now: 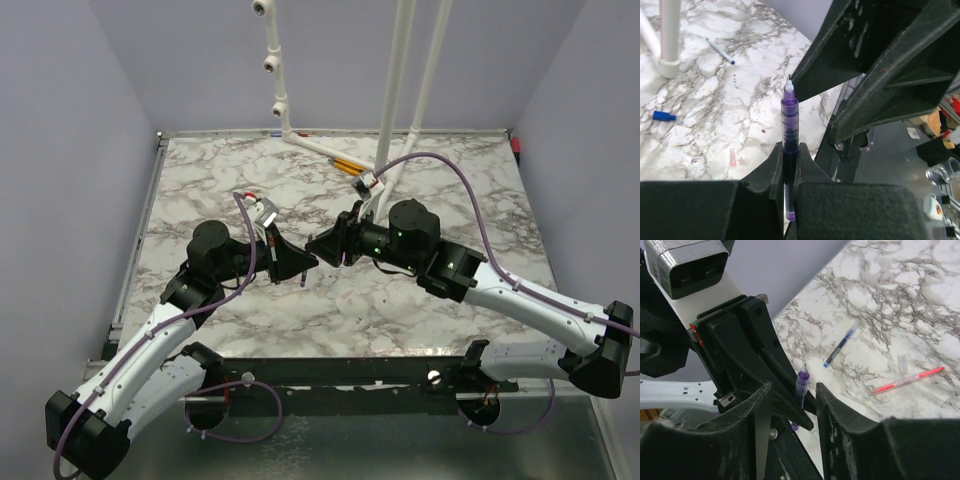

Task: Insert the pens into the pen caps

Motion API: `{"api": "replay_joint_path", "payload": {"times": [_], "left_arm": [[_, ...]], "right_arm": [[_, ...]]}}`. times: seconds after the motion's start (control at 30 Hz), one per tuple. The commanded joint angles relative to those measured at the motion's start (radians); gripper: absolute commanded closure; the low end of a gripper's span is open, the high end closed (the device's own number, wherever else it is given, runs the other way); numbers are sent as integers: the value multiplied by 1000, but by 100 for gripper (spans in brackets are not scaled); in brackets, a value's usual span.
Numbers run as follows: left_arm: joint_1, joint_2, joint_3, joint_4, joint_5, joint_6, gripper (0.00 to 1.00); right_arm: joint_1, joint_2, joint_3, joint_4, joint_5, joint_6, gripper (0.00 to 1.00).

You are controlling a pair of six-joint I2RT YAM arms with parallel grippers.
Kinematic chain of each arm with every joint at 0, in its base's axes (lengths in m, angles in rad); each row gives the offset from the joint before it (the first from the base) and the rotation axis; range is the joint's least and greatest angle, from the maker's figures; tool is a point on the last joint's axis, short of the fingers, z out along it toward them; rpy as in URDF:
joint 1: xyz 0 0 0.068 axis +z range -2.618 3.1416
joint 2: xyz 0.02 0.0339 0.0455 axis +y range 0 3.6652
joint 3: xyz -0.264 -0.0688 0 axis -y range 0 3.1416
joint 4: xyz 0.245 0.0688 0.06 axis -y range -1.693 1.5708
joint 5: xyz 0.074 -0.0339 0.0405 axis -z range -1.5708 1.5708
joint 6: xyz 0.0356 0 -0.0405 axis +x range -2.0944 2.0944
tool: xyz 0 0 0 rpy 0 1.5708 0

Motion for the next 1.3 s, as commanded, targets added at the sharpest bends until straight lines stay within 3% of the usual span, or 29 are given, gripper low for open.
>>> {"api": "replay_joint_path", "payload": {"times": [0.0, 0.27, 0.57, 1.0, 1.27], "left_arm": [[-2, -19, 22, -96, -129, 66, 100], [-1, -39, 54, -245, -323, 113, 100], [-1, -147, 61, -351, -564, 138, 100], [-1, -204, 47, -380, -650, 143, 100], [-1, -227, 54, -398, -709, 150, 100]], "right_arm": [[2, -11, 44, -132, 81, -37, 55], [2, 23, 104, -372, 250, -102, 52], [2, 155, 131, -423, 224, -131, 51], [2, 434, 256, -432, 235, -170, 48], [2, 636, 435, -439, 203, -210, 45]]}}
